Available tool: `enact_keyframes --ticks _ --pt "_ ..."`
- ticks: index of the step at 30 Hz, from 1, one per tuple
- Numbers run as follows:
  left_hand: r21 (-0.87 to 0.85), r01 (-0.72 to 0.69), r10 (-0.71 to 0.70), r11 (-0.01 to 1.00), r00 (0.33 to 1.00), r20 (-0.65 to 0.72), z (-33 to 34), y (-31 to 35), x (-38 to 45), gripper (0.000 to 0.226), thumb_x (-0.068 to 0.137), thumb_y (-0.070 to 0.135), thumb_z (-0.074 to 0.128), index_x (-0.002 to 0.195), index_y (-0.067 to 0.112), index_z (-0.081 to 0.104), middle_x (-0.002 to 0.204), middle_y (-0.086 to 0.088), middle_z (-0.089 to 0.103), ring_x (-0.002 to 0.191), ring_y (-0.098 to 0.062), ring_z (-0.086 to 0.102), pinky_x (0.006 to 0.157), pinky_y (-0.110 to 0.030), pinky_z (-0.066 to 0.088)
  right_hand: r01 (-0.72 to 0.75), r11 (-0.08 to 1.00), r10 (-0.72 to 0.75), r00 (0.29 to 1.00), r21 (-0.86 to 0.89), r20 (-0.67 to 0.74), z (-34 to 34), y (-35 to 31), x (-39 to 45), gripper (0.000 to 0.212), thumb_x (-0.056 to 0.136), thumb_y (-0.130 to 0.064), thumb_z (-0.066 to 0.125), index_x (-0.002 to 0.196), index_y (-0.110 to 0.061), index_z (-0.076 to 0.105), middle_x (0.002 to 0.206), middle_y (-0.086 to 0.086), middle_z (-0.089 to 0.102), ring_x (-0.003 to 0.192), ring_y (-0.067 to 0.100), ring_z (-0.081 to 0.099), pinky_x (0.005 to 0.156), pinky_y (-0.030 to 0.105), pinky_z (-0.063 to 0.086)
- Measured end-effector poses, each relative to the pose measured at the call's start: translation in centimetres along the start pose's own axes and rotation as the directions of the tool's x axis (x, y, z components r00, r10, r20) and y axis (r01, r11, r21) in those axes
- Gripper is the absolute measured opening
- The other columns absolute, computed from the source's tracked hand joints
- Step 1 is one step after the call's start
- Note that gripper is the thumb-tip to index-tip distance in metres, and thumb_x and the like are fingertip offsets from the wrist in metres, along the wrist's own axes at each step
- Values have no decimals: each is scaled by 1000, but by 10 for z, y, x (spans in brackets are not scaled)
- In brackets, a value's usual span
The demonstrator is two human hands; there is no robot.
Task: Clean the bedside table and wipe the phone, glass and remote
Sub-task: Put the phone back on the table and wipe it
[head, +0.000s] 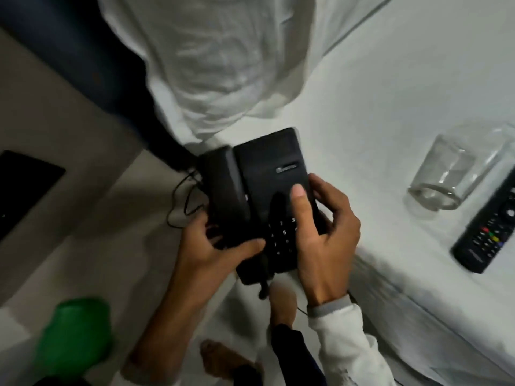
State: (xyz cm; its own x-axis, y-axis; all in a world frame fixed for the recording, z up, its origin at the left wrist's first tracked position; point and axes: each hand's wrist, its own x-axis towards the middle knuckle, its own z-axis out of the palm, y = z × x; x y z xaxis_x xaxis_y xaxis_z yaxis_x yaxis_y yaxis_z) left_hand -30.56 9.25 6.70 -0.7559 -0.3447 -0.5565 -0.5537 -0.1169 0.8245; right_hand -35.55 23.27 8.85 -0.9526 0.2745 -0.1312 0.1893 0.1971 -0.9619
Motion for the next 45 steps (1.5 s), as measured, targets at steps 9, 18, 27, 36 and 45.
enact_keyframes --ticks 9,18,27,36,45 --pt "-424 243 -378 872 886 -270 -80 -121 -46 69 58 20 93 123 23 68 117 -6 78 111 -27 73 101 -52 55 223 903 73 761 -367 644 100 44 -64 40 87 -51 66 117 -24 69 108 -6 73 99 9 68 90 32 57" --pt "-252 265 -343 931 871 -353 -28 -146 5 77 51 15 89 121 7 61 110 -14 77 98 -26 76 88 -46 63 -57 880 265 882 -471 389 88 112 -28 19 89 -43 73 105 -32 70 94 -21 70 94 -2 68 96 37 57" --pt "-113 182 -214 977 847 -486 -32 -134 58 77 62 22 95 128 11 56 121 -12 71 110 -28 70 93 -47 61 74 869 196 856 -489 478 137 133 13 39 89 -43 72 123 -25 69 106 -8 69 97 -7 56 76 -14 24" --pt "-74 103 -126 992 820 -559 -63 -133 68 69 65 31 93 120 10 57 114 -8 63 106 -35 68 88 -50 62 217 849 170 750 -481 639 184 132 15 50 91 -46 66 136 -27 62 134 1 69 129 25 57 94 12 26" --pt "-99 88 -125 991 865 -486 -80 -141 47 76 75 39 87 138 14 53 128 -11 63 115 -23 65 93 -31 60 329 835 64 739 -442 671 171 128 2 54 96 -44 62 142 -18 52 139 7 63 131 25 56 113 36 43"
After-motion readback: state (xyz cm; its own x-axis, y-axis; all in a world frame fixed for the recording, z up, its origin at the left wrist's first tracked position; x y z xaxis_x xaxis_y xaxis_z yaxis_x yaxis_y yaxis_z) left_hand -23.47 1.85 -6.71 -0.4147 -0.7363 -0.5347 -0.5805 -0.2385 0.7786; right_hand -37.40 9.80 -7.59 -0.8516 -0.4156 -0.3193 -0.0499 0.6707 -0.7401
